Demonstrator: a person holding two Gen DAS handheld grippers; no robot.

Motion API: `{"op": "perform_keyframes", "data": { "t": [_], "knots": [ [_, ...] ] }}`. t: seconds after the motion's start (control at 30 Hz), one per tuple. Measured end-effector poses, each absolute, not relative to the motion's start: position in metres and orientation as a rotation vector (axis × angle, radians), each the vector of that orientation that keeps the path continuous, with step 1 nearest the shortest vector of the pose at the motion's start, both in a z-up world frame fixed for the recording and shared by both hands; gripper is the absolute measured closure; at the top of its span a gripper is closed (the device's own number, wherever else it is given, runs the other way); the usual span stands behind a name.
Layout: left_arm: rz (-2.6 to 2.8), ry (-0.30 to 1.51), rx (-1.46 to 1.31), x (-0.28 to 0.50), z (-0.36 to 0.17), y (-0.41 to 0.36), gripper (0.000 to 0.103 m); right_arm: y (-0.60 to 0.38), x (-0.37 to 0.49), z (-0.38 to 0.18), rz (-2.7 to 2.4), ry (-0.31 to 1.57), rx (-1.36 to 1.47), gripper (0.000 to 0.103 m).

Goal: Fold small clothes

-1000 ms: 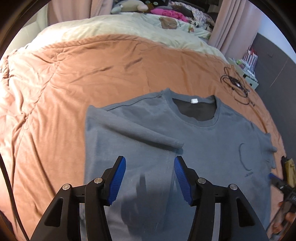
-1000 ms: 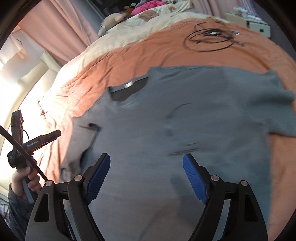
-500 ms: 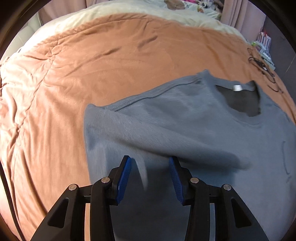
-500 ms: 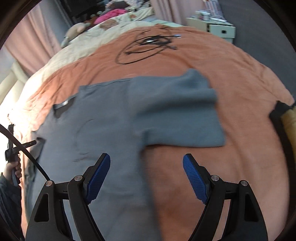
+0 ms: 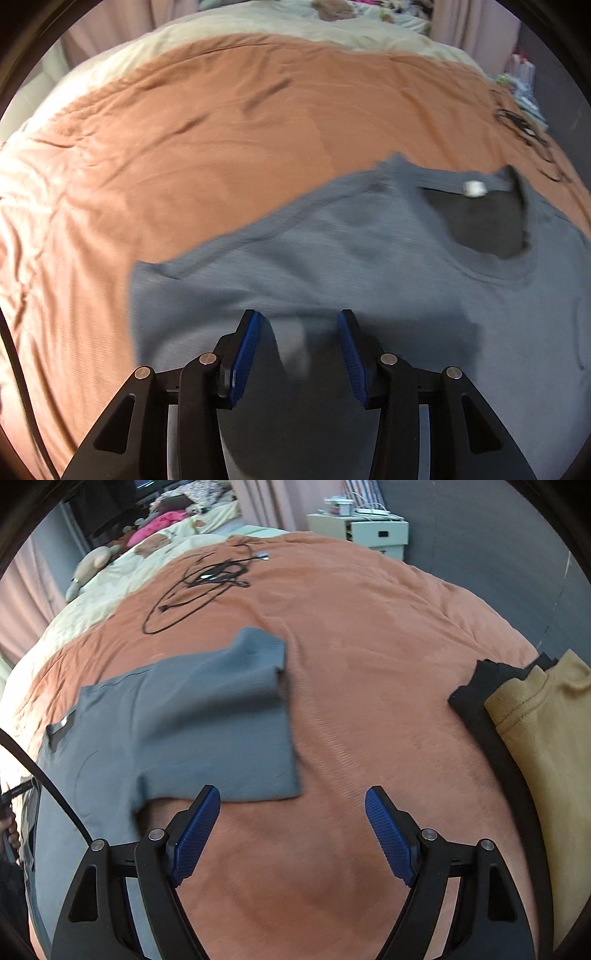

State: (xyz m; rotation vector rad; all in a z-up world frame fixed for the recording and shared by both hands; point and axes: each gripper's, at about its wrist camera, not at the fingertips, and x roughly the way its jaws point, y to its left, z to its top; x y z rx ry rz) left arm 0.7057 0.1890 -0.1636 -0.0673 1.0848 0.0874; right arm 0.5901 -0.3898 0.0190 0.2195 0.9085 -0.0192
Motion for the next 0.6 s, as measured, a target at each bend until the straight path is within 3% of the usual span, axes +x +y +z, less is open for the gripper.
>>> {"op": "perform_keyframes", "data": {
  "t": [0.37, 0.43, 0.6],
  "knots": [
    [-0.042, 1.075, -0.056, 0.696, -0.145, 0.125, 0.057, -0.422, 0.615, 0.017, 0.021, 0.885, 0.355, 0.025],
    [-0.058, 1.069, -0.053, 0.692, -0.139, 0.112, 0.057, -0.43, 0.621, 0.015, 0.049, 0.884, 0.399, 0.04],
    [-0.101, 1.074, -0.035, 0.684, -0.132, 0.081, 0.057, -0.431, 0.648, 0.008, 0.142, 0.891, 0.424, 0.05]
  ]
}}
